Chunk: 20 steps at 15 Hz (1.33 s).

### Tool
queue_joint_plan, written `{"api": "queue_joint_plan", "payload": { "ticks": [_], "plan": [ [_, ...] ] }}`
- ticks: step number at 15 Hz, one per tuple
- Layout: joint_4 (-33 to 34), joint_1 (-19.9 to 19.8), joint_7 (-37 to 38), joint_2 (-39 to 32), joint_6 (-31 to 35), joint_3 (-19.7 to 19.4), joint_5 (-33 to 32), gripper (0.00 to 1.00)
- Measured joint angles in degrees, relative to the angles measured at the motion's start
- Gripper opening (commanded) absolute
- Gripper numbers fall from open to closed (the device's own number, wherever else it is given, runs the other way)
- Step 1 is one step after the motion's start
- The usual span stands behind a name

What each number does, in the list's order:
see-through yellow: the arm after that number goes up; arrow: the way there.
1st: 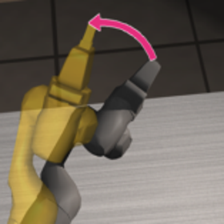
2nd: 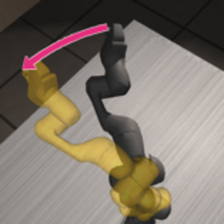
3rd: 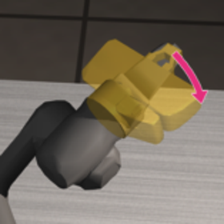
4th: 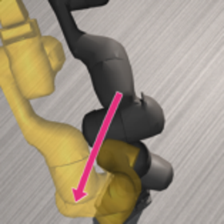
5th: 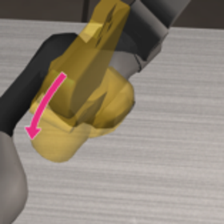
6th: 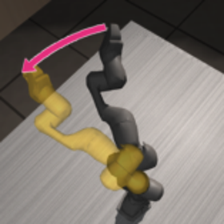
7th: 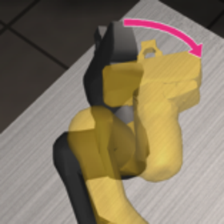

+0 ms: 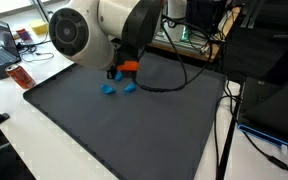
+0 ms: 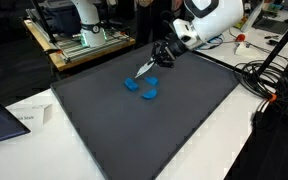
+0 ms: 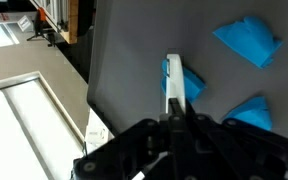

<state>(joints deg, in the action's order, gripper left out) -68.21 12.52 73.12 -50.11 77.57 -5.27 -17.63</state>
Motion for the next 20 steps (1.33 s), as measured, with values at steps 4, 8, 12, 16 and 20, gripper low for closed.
{"api": "queue_joint_plan", "payload": {
  "ticks": [4, 8, 12, 16, 20],
  "plan": [
    [7.0, 1.4, 1.7, -5.0, -5.9, -1.2, -0.1, 0.01],
    [12.8, 2.7, 3.2, -8.8, -10.9, -2.2, -0.8, 0.01],
    [17.3, 3.5, 3.8, -12.3, -14.4, -2.8, -1.2, 0.01],
    [18.9, 4.4, 2.9, -13.5, -14.6, -2.8, -1.4, 0.01],
    [18.3, 6.0, 0.1, -12.2, -11.7, -2.7, -2.8, 0.01]
  ]
}}
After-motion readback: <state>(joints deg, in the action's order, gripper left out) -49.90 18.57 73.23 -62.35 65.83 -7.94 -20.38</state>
